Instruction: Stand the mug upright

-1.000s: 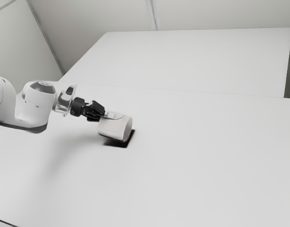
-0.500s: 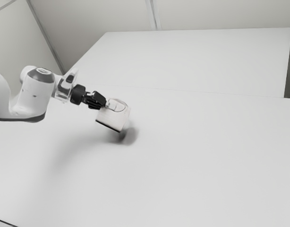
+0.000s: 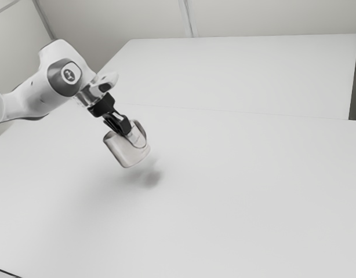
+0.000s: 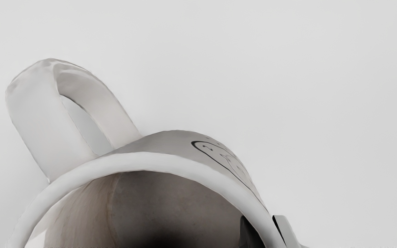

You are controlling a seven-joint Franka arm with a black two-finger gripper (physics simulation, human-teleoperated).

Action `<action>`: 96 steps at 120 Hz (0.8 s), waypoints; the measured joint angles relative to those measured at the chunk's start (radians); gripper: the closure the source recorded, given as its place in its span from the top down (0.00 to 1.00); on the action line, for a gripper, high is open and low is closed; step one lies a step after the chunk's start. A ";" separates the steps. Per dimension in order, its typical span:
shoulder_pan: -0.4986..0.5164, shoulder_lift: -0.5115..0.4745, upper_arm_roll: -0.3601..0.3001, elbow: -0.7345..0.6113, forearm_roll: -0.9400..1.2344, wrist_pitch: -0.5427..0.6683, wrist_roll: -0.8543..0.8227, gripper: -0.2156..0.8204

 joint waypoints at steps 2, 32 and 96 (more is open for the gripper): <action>-0.004 -0.008 -0.002 -0.006 0.014 0.000 -0.013 0.04; -0.022 -0.104 -0.032 -0.125 0.144 0.032 -0.183 0.04; -0.049 -0.135 -0.077 -0.314 0.244 0.292 -0.391 0.04</action>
